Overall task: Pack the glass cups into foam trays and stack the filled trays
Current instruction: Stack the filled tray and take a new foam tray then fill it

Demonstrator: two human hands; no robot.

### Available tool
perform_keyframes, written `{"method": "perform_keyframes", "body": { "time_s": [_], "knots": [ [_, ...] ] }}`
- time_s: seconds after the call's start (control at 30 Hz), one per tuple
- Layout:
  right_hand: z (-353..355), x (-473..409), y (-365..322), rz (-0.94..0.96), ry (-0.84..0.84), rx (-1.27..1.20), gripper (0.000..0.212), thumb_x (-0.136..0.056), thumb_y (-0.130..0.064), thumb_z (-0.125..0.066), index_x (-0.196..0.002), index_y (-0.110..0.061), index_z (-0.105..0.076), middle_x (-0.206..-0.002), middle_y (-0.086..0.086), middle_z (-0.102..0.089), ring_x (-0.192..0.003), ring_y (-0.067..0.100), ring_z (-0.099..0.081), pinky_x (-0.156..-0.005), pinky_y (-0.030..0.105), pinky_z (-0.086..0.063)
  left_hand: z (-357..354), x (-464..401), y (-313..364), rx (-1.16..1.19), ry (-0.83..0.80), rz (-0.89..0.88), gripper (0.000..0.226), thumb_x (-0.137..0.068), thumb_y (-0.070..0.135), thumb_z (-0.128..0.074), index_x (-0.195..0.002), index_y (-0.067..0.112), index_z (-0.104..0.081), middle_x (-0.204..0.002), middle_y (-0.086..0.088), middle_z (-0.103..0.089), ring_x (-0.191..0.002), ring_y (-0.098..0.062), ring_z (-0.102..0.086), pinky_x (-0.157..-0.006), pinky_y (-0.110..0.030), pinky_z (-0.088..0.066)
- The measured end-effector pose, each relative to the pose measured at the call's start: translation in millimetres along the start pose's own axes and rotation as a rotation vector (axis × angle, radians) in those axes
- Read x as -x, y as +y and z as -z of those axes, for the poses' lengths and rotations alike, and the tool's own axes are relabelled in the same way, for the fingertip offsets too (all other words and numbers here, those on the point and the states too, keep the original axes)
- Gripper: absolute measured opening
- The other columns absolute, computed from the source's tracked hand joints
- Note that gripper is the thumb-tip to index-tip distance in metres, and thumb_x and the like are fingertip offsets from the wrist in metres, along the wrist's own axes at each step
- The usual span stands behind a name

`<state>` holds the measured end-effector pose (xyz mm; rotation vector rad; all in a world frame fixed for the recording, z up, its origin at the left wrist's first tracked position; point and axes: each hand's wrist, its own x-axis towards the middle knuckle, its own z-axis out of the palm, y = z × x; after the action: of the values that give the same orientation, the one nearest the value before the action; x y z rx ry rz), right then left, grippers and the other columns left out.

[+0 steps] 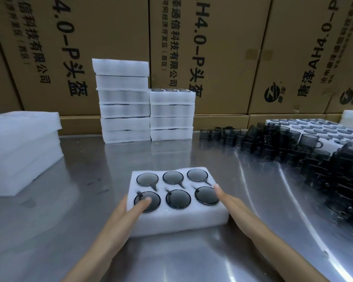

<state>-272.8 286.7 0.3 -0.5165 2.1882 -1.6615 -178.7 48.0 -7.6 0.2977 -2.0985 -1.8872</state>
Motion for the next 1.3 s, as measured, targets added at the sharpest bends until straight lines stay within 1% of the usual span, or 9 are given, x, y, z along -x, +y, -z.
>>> {"method": "perform_keyframes", "body": {
  "time_s": [0.07, 0.2, 0.37, 0.63, 0.73, 0.83, 0.97, 1.13, 1.3],
  "knots": [
    [3, 2, -4, 0.026, -0.043, -0.072, 0.038, -0.078, -0.069, -0.053, -0.103, -0.045, -0.069, -0.105, -0.023, -0.069, -0.100, -0.007, -0.062, -0.082, 0.012, -0.048, -2, -4, 3, 0.093, 0.019, -0.009, 0.025, -0.088, 0.028, -0.062, -0.111, 0.037, -0.064, -0.105, 0.023, -0.069, -0.099, 0.002, -0.064, -0.083, -0.024, -0.048],
    [4, -14, -13, 0.027, -0.096, -0.458, 0.051, -0.076, -0.049, -0.067, -0.124, -0.035, -0.059, -0.123, -0.002, -0.065, -0.113, 0.018, -0.061, -0.100, 0.044, -0.046, -8, -22, 17, 0.337, 0.071, -0.006, 0.025, -0.090, 0.031, -0.057, -0.111, 0.043, -0.063, -0.110, 0.014, -0.070, -0.101, -0.009, -0.067, -0.089, -0.039, -0.050],
    [-5, -51, -37, 0.050, -0.062, -0.899, 0.057, -0.071, -0.047, -0.064, -0.124, -0.025, -0.058, -0.122, 0.004, -0.065, -0.109, 0.022, -0.064, -0.079, 0.039, -0.056, -32, -59, 29, 0.486, 0.206, -0.030, 0.031, -0.096, 0.023, -0.050, -0.121, 0.037, -0.060, -0.114, 0.010, -0.069, -0.105, -0.015, -0.066, -0.095, -0.042, -0.048],
    [-22, -139, -42, -0.159, 0.181, -1.001, 0.039, -0.082, -0.026, -0.066, -0.119, -0.016, -0.059, -0.100, 0.007, -0.073, -0.090, 0.023, -0.070, -0.064, 0.034, -0.056, -65, -127, 25, 0.362, 0.204, -0.077, 0.050, -0.089, 0.041, -0.055, -0.138, 0.038, -0.043, -0.139, 0.015, -0.050, -0.126, -0.010, -0.049, -0.111, -0.044, -0.035],
    [-6, -178, -57, -0.166, 0.277, -1.043, 0.028, -0.086, -0.028, -0.064, -0.112, -0.020, -0.059, -0.090, 0.003, -0.073, -0.087, 0.020, -0.067, -0.065, 0.034, -0.052, -58, -159, 9, 0.083, 0.124, -0.142, 0.065, -0.090, 0.056, -0.046, -0.147, 0.038, -0.019, -0.153, 0.015, -0.026, -0.138, -0.010, -0.033, -0.117, -0.038, -0.021],
    [14, -221, -83, -0.090, 0.300, -1.048, 0.021, -0.086, -0.030, -0.065, -0.103, -0.020, -0.060, -0.097, 0.003, -0.070, -0.087, 0.018, -0.066, -0.066, 0.034, -0.052, -49, -186, -34, -0.741, 0.124, -0.305, 0.061, -0.097, 0.055, -0.030, -0.151, 0.030, -0.016, -0.159, 0.005, -0.011, -0.143, -0.009, -0.021, -0.117, -0.034, -0.020],
    [34, -282, -132, 0.070, 0.286, -1.054, 0.028, -0.084, -0.032, -0.069, -0.105, -0.017, -0.059, -0.101, 0.007, -0.070, -0.093, 0.022, -0.068, -0.076, 0.037, -0.056, -52, -196, -42, -1.176, 0.040, -0.365, 0.057, -0.064, 0.067, -0.046, -0.106, 0.038, -0.072, -0.121, 0.004, -0.065, -0.100, -0.009, -0.067, -0.079, -0.022, -0.052],
    [38, -357, -192, 0.234, 0.270, -1.094, 0.041, -0.081, -0.029, -0.074, -0.115, -0.015, -0.055, -0.107, 0.009, -0.069, -0.092, 0.024, -0.069, -0.072, 0.040, -0.059, -53, -213, -69, -1.405, 0.246, -0.545, 0.054, -0.065, 0.063, -0.036, -0.075, 0.031, -0.079, -0.083, 0.002, -0.075, -0.064, -0.016, -0.072, -0.055, -0.031, -0.053],
    [37, -414, -231, 0.206, 0.324, -1.013, 0.061, -0.078, -0.031, -0.077, -0.127, -0.014, -0.046, -0.112, 0.009, -0.064, -0.091, 0.026, -0.067, -0.059, 0.038, -0.059, -53, -241, -97, -1.434, 0.558, -0.778, 0.031, -0.092, 0.041, -0.019, -0.096, 0.031, -0.048, -0.077, 0.003, -0.074, -0.086, -0.016, -0.071, -0.113, -0.037, -0.016]
  ]
}}
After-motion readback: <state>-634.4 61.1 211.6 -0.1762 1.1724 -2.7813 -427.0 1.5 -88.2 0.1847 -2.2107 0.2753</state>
